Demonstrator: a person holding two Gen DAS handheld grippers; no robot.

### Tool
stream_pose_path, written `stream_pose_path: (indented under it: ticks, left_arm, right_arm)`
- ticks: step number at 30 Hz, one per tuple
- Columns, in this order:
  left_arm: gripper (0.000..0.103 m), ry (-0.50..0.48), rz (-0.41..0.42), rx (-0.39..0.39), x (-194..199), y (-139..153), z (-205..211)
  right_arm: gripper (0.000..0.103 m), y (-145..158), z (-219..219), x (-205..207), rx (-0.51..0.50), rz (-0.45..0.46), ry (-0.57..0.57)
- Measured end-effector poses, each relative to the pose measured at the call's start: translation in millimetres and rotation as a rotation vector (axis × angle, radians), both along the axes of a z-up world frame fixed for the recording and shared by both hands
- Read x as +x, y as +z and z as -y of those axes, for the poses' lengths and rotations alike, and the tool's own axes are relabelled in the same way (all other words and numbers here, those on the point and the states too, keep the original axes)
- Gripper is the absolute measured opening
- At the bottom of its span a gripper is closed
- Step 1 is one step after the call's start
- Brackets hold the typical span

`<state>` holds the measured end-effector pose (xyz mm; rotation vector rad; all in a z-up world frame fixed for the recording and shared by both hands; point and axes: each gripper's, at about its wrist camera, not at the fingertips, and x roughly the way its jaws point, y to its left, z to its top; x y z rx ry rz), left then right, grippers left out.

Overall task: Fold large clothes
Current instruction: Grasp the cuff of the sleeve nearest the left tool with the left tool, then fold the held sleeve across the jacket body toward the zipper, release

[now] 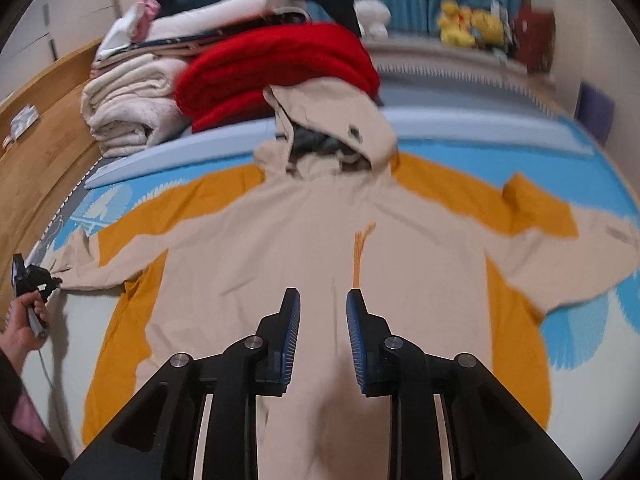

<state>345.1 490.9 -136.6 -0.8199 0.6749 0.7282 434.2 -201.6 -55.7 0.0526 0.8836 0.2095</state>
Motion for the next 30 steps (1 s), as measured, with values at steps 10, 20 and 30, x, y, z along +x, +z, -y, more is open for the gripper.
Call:
stream_pose_path:
  ticks: [10, 20, 30]
  left_arm:
    - [0.0, -0.575, 0.193, 0.288, 66, 129, 248]
    - [0.004, -1.092, -0.068, 0.24, 79, 61, 507]
    - [0.037, -0.874, -0.134, 0.257, 38, 117, 468]
  right_arm:
    - [0.019, 7, 2, -7, -0.008, 0.002, -0.017]
    - [0.019, 18, 1, -22, -0.016, 0.036, -0.062]
    - [0.021, 11, 21, -18, 0.035, -0.006, -0.164]
